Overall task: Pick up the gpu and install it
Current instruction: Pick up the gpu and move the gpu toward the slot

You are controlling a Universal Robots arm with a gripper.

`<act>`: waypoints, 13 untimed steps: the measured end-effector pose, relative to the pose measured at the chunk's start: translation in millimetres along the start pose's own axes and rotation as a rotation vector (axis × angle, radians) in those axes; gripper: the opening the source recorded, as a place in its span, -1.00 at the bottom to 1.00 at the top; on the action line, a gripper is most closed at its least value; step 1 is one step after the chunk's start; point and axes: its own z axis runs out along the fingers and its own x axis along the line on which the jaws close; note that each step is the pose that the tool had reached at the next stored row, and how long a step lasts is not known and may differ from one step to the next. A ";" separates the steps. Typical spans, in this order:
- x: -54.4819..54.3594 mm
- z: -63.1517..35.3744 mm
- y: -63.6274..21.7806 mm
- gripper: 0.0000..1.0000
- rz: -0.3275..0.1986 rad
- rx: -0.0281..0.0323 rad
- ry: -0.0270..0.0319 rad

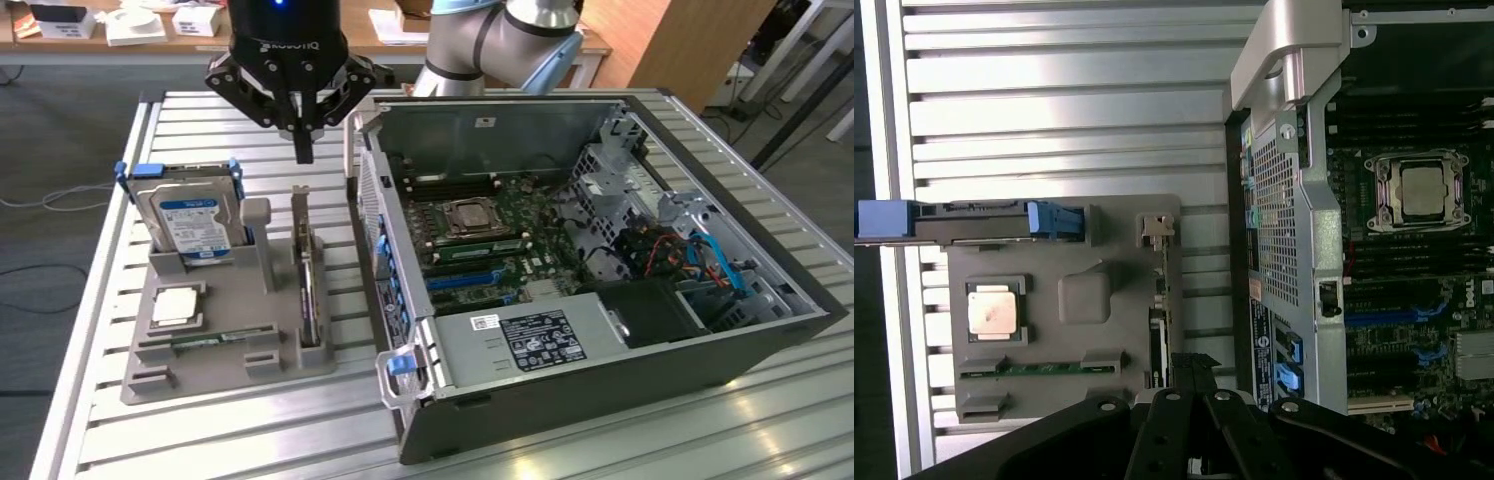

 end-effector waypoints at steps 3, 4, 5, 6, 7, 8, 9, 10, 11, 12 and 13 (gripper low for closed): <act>0.0 0.0 0.0 -0.79 0.000 0.0000 0.0000; 0.0 0.0 0.0 -0.79 0.000 0.0000 0.0000; 0.0 0.0 0.0 -0.79 0.000 0.0000 0.0000; 0.0 0.0 0.0 -0.79 0.000 0.0000 0.0000; 0.0 0.0 0.0 -0.77 0.000 0.0000 0.0000; 0.0 0.0 0.0 -0.77 0.000 0.0000 0.0000; 0.0 0.0 0.0 -0.66 0.000 0.0000 0.0000; 0.0 0.0 0.0 -0.54 0.000 0.0000 0.0000; 0.0 0.0 0.0 -0.54 0.000 0.0000 0.0000; 0.0 0.0 0.0 -0.41 0.000 0.0000 0.0000; 0.0 0.0 0.0 -0.41 0.000 0.0001 0.0000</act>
